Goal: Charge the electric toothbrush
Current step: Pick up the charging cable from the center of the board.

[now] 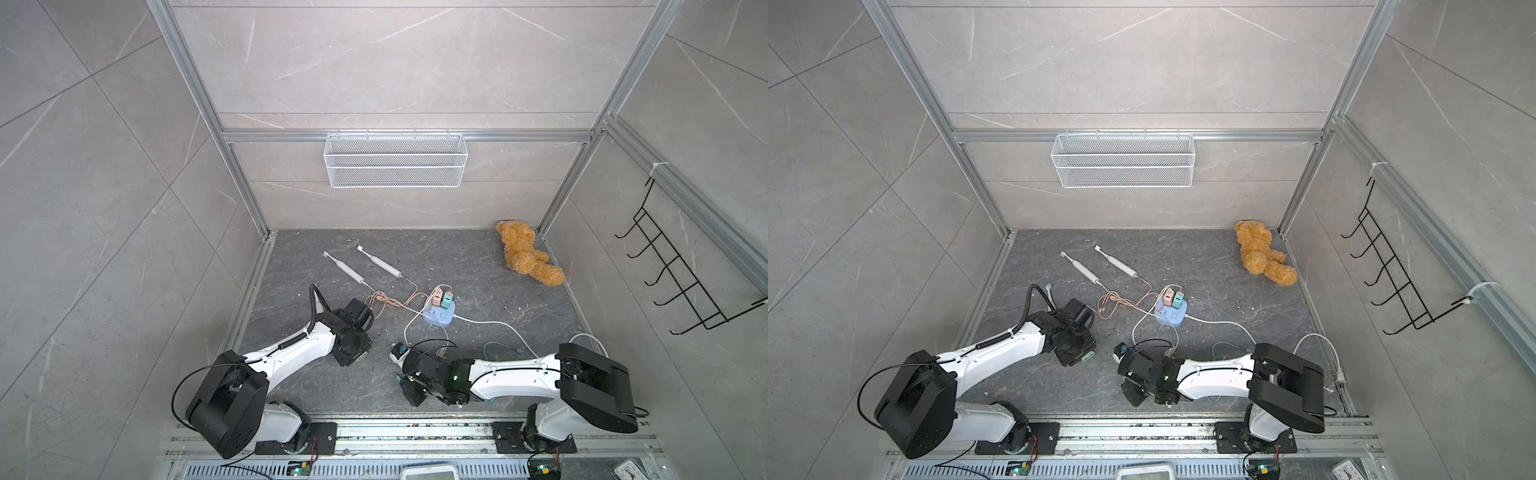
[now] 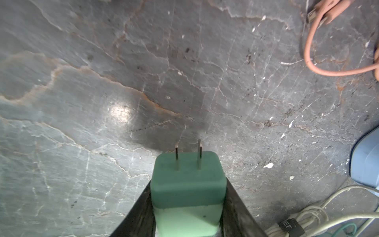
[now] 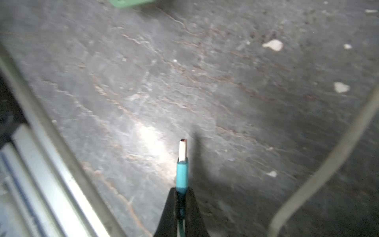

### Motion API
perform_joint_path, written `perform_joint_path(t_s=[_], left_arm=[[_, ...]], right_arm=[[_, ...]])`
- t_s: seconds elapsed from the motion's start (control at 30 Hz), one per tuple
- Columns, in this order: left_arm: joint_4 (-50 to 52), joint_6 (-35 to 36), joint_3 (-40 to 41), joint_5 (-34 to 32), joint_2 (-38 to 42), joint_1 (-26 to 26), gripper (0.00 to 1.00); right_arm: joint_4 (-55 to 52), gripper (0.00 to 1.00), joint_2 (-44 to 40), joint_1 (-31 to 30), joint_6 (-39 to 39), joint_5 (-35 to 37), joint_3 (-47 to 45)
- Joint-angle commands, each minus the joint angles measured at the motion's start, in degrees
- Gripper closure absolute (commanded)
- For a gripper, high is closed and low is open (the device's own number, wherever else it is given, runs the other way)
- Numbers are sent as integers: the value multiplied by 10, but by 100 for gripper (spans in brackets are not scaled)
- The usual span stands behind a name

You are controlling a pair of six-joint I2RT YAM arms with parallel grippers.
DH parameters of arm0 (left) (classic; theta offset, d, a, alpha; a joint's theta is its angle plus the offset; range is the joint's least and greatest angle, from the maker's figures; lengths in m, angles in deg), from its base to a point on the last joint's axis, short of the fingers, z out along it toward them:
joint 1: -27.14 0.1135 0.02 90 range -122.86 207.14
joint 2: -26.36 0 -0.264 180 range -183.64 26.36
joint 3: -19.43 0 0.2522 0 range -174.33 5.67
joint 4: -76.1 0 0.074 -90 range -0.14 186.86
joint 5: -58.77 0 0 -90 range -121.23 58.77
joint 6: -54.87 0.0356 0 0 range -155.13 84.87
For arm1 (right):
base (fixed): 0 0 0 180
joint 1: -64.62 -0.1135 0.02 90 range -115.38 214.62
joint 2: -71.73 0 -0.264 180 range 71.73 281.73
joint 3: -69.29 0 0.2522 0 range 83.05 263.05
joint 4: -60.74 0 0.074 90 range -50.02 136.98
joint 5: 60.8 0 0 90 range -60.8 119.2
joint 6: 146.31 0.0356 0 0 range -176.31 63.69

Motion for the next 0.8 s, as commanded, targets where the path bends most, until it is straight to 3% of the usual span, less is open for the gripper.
perform_joint_path(t_s=[0.0, 0.27, 0.77], left_arm=[[22, -28, 8, 22, -7, 2, 100], [5, -42, 22, 40, 5, 2, 100], [1, -39, 32, 55, 9, 1, 100]], right_arm=[[100, 100, -18, 6, -20, -93, -26], [188, 100, -8, 15, -7, -171, -61], [183, 100, 13, 30, -4, -175, -55]])
